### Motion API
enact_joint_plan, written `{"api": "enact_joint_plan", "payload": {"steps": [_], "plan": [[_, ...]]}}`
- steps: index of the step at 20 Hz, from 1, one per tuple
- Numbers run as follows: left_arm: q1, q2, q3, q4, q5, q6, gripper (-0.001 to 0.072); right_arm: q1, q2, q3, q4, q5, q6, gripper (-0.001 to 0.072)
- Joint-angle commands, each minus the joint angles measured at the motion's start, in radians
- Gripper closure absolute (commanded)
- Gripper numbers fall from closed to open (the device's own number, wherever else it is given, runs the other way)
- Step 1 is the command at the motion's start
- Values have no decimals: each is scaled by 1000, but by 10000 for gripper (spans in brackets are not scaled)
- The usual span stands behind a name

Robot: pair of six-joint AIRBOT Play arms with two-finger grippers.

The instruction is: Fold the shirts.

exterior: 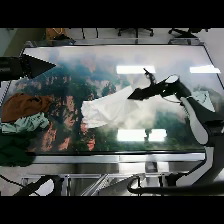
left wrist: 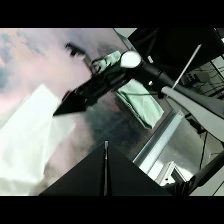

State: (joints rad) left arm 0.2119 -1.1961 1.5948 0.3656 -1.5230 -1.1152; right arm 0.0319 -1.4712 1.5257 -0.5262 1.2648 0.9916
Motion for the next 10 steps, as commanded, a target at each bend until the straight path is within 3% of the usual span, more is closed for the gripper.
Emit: {"api": "enact_joint_plan", "payload": {"steps": [1, 5, 10], "plan": [[1, 0, 0, 0, -15, 0, 691, -129, 80, 200, 32, 50, 87, 686], [1, 0, 0, 0, -37, 0, 691, -380, 126, 397, 25, 48, 320, 686], [1, 0, 0, 0, -49, 1, 691, -684, 126, 455, -14, 32, 463, 686]]}}
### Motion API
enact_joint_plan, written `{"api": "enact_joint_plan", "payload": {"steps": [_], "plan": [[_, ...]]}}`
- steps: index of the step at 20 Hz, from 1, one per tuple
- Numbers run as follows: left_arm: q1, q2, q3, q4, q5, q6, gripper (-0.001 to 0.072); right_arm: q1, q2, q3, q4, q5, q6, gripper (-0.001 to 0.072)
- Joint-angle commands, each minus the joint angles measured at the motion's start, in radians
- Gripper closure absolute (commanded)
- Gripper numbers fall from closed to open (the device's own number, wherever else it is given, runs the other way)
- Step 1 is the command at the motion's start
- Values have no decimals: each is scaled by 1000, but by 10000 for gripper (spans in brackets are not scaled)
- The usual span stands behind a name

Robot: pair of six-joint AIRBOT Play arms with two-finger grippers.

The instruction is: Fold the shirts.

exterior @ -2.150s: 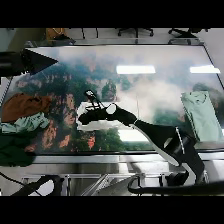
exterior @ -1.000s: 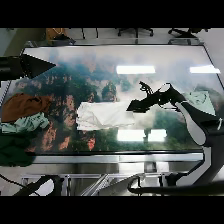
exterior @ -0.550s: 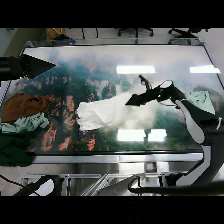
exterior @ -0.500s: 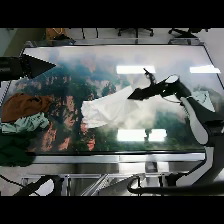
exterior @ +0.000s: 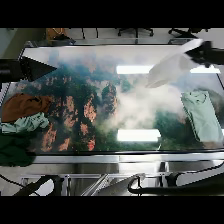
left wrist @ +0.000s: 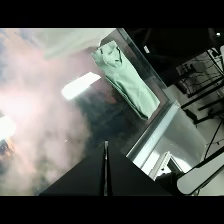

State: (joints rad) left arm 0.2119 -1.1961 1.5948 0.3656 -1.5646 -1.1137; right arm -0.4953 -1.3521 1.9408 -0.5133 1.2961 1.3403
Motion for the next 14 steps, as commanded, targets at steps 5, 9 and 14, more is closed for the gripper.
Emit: {"api": "enact_joint_plan", "payload": {"steps": [5, 9, 14], "plan": [[0, 0, 0, 0, -7, -1, 691, -314, 43, 39, -307, 211, 415, 686], [0, 0, 0, 0, -6, 11, 691, -325, 99, 34, -701, 512, 554, 686], [1, 0, 0, 0, -8, 15, 691, -328, 180, -75, -906, 546, 551, 685]]}}
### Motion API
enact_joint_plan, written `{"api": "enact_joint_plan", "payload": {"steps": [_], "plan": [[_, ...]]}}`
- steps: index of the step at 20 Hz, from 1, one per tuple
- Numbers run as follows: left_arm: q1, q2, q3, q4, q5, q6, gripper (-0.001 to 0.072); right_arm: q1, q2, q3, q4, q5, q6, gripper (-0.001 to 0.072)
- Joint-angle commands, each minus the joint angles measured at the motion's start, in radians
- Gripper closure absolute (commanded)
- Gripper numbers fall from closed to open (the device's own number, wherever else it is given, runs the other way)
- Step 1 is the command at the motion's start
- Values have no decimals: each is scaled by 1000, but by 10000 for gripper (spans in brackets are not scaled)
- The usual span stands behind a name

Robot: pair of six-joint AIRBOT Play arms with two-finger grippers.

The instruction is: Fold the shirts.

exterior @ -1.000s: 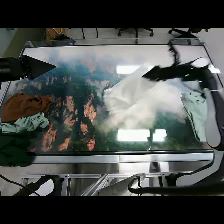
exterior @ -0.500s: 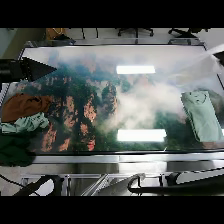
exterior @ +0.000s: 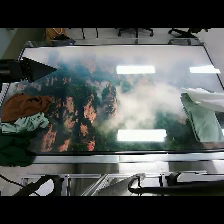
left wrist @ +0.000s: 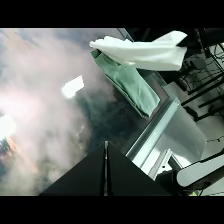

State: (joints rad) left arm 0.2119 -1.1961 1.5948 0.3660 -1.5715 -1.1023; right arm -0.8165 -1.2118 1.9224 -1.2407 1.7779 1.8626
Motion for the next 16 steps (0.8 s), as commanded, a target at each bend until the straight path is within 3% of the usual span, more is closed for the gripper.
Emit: {"api": "enact_joint_plan", "payload": {"steps": [1, 3, 7, 9, 10, 11, 12, 16], "plan": [[0, 0, 0, 0, -1, 3, 691, -7, 45, -83, -208, 64, 10, 670], [1, 0, 0, 0, -11, 3, 690, -8, 45, -120, -258, 64, -16, 316], [0, 0, 0, 0, -26, 3, 691, -8, 24, -124, -270, 59, -43, 302], [0, 0, 0, 0, -25, 3, 691, -3, 14, -124, -265, 46, -42, 306], [0, 0, 0, 0, -22, 3, 691, 10, 10, -124, -254, 35, -43, 361], [0, 0, 0, 1, -15, 4, 691, 32, 6, -125, -220, 15, -55, 554], [0, 0, 0, 8, -3, 5, 691, 64, 3, -129, -173, -17, -61, 683], [-27, 6, -16, 89, 17, 6, 691, 327, 15, -222, -76, -183, -87, 686]]}}
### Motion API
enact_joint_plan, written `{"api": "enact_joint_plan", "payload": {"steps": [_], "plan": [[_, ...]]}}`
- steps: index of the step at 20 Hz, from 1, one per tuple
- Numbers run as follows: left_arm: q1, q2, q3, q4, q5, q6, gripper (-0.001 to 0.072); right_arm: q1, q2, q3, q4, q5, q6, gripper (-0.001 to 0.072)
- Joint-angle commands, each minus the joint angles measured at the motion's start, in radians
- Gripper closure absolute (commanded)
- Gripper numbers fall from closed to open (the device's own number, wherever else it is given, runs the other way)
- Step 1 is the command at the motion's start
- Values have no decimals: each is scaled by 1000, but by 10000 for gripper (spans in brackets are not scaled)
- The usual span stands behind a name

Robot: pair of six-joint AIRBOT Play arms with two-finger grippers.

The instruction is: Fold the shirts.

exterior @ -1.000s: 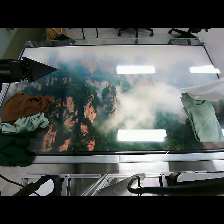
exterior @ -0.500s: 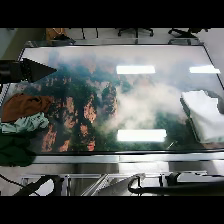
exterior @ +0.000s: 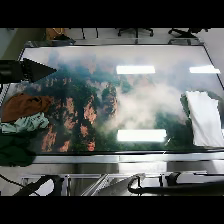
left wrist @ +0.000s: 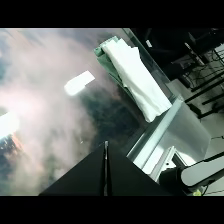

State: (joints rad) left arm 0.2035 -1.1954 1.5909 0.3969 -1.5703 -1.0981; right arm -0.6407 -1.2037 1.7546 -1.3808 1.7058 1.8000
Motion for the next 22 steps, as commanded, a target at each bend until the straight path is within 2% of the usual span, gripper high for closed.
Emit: {"api": "enact_joint_plan", "payload": {"steps": [1, 5, 7, 11, 17, 22], "plan": [[-35, 24, -61, 68, 38, 3, 691, 237, 21, -110, 64, -155, -36, 687], [-121, 147, -387, 207, 170, 23, 691, 531, 159, -444, 67, -352, -80, 688], [-150, 212, -551, 217, 228, 60, 691, 645, 264, -628, 73, -448, -97, 689], [-196, 292, -758, 215, 289, 69, 691, 799, 429, -906, 95, -575, -103, 687], [-255, 344, -896, 211, 378, 79, 691, 842, 465, -1009, 100, -603, -101, 687], [-255, 366, -903, 206, 372, 76, 690, 842, 465, -1009, 110, -599, -102, 686]]}}
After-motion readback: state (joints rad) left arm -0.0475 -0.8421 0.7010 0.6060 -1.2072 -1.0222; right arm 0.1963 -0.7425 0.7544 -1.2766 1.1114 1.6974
